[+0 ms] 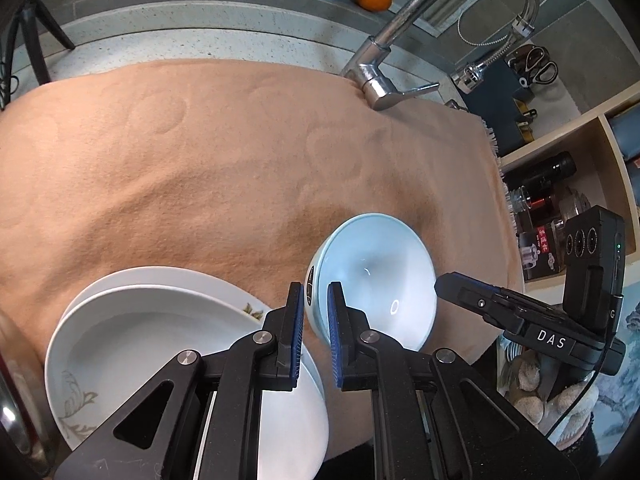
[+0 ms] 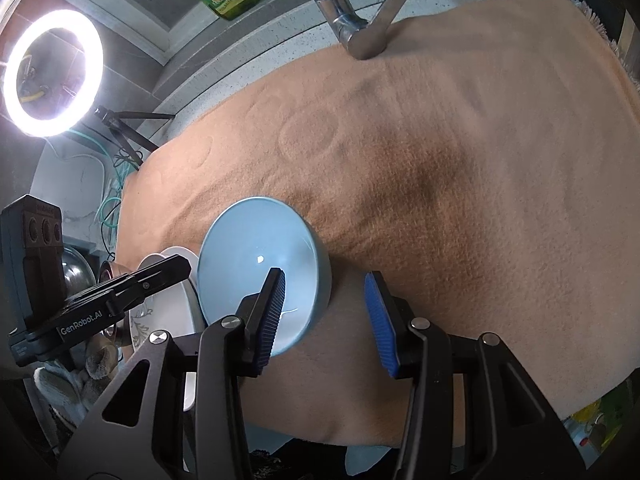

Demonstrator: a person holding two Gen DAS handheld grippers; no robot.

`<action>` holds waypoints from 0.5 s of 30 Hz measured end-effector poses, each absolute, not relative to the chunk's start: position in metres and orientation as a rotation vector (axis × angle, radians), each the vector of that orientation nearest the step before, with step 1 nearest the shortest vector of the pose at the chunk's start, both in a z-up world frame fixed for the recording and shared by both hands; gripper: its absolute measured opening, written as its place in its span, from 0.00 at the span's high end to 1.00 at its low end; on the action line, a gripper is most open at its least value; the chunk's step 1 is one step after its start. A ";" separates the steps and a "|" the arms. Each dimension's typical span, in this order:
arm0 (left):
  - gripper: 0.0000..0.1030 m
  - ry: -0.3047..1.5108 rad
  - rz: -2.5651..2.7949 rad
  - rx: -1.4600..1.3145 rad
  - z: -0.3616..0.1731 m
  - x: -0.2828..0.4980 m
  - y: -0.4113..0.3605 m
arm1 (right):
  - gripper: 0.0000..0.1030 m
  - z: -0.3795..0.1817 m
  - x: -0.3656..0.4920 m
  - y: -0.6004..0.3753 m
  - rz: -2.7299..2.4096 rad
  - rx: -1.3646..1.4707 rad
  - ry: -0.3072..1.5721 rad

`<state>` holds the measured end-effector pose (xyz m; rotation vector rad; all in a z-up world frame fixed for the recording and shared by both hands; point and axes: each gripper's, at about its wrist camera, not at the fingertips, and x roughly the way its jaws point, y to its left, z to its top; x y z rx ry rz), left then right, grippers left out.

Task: Organize plates and bowls
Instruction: 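Close both grippers on the rim of the pale blue ceramic bowl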

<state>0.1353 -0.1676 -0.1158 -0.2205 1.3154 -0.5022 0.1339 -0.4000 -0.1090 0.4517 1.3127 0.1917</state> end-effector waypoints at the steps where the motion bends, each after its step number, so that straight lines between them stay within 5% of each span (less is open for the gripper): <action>1: 0.90 1.321 -0.502 -0.218 -0.118 0.136 -0.169 | 0.57 -0.111 0.134 -0.400 0.193 0.455 1.315; 15: 0.93 1.316 -0.506 -0.183 -0.123 0.138 -0.179 | 0.87 -0.125 0.139 -0.396 0.204 0.471 1.350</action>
